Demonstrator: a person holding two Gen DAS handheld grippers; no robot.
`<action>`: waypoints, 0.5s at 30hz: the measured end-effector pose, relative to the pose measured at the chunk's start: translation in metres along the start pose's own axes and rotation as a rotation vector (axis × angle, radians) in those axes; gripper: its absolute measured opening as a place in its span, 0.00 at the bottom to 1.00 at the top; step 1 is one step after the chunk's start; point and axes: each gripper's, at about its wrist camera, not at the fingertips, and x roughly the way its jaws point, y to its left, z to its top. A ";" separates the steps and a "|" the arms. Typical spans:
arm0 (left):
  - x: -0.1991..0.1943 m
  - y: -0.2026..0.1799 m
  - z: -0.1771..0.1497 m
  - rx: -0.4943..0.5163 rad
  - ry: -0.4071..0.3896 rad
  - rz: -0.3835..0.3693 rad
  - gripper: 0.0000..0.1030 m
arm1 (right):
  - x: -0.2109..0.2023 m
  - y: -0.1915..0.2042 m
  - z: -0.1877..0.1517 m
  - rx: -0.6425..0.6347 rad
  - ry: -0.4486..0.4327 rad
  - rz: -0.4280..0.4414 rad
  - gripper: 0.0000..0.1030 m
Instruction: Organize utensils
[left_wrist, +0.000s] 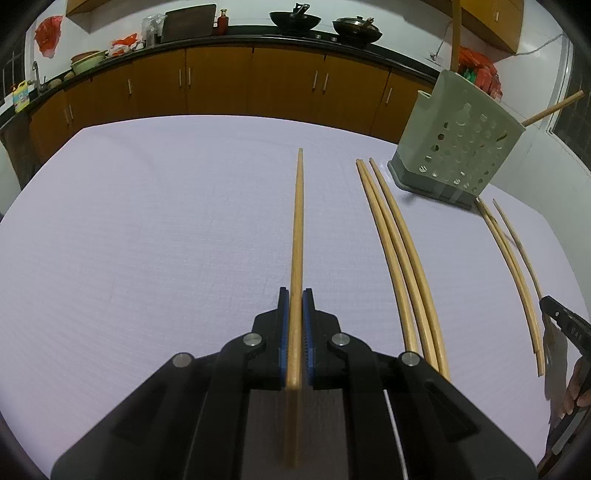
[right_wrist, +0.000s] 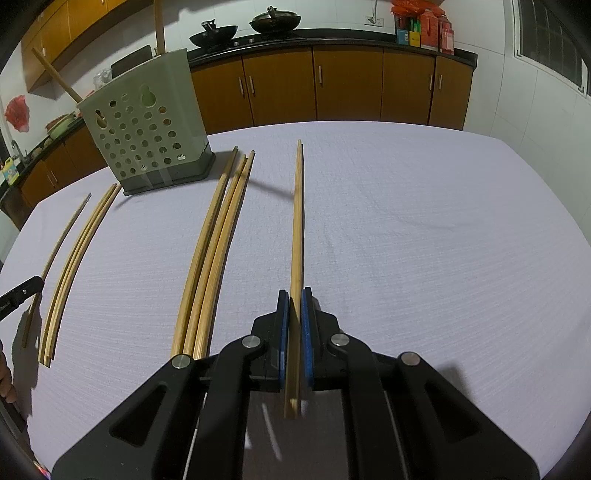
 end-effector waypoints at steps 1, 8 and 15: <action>-0.001 0.001 0.000 -0.002 0.000 -0.001 0.09 | 0.000 0.000 0.000 -0.001 0.000 0.000 0.08; -0.001 0.002 0.000 -0.006 0.000 -0.006 0.09 | 0.001 0.000 0.000 -0.003 0.000 -0.002 0.08; -0.001 0.002 0.000 -0.006 0.000 -0.006 0.09 | 0.000 0.001 0.000 -0.004 0.001 -0.001 0.08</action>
